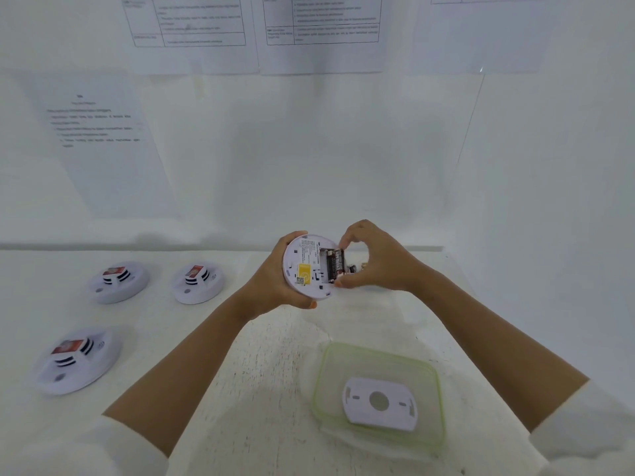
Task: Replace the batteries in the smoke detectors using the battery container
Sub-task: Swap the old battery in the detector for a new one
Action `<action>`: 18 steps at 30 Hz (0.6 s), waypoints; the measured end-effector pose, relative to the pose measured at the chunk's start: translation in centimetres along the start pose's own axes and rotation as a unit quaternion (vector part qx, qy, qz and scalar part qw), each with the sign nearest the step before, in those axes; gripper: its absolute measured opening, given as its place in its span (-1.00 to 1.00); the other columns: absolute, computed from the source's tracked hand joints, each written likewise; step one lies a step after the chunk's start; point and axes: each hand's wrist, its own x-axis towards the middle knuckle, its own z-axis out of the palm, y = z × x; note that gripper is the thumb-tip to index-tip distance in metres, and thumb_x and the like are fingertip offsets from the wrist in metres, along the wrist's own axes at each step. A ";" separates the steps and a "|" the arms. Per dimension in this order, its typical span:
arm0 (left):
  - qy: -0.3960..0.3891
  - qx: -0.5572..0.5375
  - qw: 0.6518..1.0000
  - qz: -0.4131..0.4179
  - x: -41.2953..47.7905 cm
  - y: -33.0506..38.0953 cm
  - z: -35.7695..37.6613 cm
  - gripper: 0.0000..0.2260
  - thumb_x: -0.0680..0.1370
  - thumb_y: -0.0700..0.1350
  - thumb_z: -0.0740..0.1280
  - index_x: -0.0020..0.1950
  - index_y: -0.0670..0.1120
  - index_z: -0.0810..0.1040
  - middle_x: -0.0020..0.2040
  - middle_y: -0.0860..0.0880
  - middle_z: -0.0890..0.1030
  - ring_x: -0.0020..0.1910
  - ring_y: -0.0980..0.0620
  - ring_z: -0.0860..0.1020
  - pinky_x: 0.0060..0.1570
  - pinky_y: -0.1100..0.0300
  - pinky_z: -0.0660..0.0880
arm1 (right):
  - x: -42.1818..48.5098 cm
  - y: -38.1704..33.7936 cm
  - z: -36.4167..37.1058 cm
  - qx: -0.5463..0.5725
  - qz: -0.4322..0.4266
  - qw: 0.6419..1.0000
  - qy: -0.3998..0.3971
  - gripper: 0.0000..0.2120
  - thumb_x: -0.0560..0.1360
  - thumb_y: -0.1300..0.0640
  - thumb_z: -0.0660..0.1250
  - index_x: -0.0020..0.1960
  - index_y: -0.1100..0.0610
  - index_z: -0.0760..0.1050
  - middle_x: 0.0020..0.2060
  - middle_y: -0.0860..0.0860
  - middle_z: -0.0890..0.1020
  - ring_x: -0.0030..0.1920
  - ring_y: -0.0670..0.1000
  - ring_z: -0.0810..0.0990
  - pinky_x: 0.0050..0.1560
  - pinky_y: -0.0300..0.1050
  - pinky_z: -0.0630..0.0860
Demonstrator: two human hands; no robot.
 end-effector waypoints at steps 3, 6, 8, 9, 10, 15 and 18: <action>0.010 0.008 1.000 0.001 -0.2 -0.1 -0.9 -0.07 0.10 -0.30 0.55 0.36 0.06 0.21 0.27 0.02 0.40 0.15 0.27 0.47 -0.06 0.28 0.54 | 0.3 0.9 -0.4 0.041 0.082 0.996 0.005 -0.58 0.22 0.08 0.58 -0.03 0.08 0.45 -0.15 -0.06 0.51 -0.19 -0.08 0.45 -0.16 -0.24 0.39; 0.021 0.010 1.000 0.002 -0.4 0.0 -1.4 -0.06 0.06 -0.17 0.56 0.36 0.08 0.21 0.28 0.04 0.40 0.19 0.24 0.45 -0.01 0.26 0.54 | 0.4 1.5 0.6 0.029 0.146 0.987 -0.066 -0.55 0.21 0.10 0.59 -0.02 0.12 0.45 -0.32 -0.05 0.52 -0.33 -0.10 0.45 -0.29 -0.26 0.36; 0.027 0.012 1.000 0.002 -0.5 0.0 -1.6 -0.05 0.06 -0.15 0.56 0.37 0.08 0.20 0.28 0.04 0.40 0.19 0.24 0.45 0.02 0.25 0.54 | 0.4 1.7 1.8 -0.009 0.158 0.981 -0.110 -0.53 0.20 0.08 0.59 0.00 0.11 0.44 -0.33 -0.06 0.51 -0.29 -0.05 0.47 -0.28 -0.23 0.37; 0.028 0.013 1.000 0.002 -0.5 0.0 -1.7 -0.06 0.06 -0.15 0.56 0.37 0.08 0.20 0.28 0.04 0.40 0.19 0.24 0.45 0.02 0.26 0.53 | 0.5 1.7 2.4 -0.032 0.158 0.979 -0.128 -0.52 0.20 0.05 0.59 0.02 0.11 0.44 -0.32 -0.07 0.50 -0.25 -0.03 0.47 -0.24 -0.19 0.39; 0.029 0.013 0.999 0.002 -0.6 0.0 -1.7 -0.06 0.07 -0.16 0.56 0.36 0.08 0.20 0.28 0.04 0.40 0.19 0.24 0.45 0.02 0.26 0.54 | 0.6 1.6 2.9 -0.057 0.157 0.975 -0.144 -0.50 0.21 0.03 0.58 0.04 0.11 0.45 -0.29 -0.07 0.49 -0.20 -0.02 0.47 -0.19 -0.16 0.40; 0.032 0.014 0.999 -0.001 -0.6 -0.5 -1.4 -0.09 0.13 -0.32 0.53 0.38 0.04 0.19 0.28 0.01 0.39 0.17 0.26 0.45 -0.02 0.29 0.53 | 1.2 1.8 5.5 -0.117 0.181 0.953 -0.214 -0.45 0.27 0.01 0.54 0.16 0.18 0.44 -0.16 0.07 0.60 -0.23 0.03 0.53 -0.18 -0.13 0.47; 0.030 0.014 0.999 -0.002 -0.7 -0.6 -1.2 -0.10 0.14 -0.31 0.52 0.37 0.05 0.19 0.27 0.03 0.40 0.18 0.27 0.44 -0.02 0.31 0.52 | 1.5 2.0 6.3 -0.094 0.206 0.945 -0.235 -0.48 0.32 0.05 0.52 0.17 0.22 0.43 -0.20 0.15 0.65 -0.43 -0.02 0.51 -0.39 -0.24 0.41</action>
